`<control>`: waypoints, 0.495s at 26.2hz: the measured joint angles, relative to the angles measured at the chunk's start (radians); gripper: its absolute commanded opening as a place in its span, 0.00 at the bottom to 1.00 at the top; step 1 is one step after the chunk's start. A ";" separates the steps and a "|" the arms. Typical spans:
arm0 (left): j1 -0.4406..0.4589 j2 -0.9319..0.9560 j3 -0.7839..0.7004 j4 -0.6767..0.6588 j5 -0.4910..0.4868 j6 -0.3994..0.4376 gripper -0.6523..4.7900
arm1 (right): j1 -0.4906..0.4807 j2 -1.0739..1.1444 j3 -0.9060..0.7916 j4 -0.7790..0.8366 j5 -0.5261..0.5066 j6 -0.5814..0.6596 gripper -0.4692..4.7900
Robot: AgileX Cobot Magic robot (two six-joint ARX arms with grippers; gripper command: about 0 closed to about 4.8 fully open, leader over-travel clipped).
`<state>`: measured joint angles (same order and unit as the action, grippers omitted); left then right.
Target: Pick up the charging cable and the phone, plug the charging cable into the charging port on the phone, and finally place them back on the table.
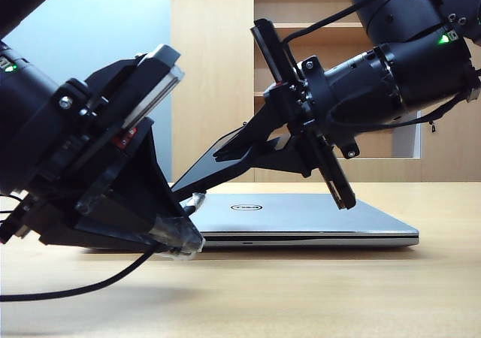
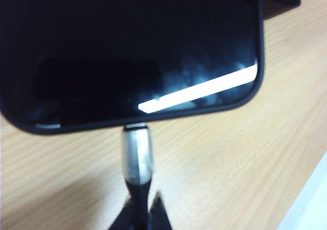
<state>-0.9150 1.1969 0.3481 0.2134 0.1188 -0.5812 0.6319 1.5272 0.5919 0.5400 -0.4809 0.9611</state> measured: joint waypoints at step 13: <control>0.000 0.000 -0.002 0.060 0.002 0.000 0.11 | -0.008 0.000 0.001 0.011 0.009 -0.019 0.08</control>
<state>-0.9150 1.1973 0.3462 0.2729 0.1204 -0.5812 0.6239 1.5272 0.5926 0.5510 -0.4721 0.9421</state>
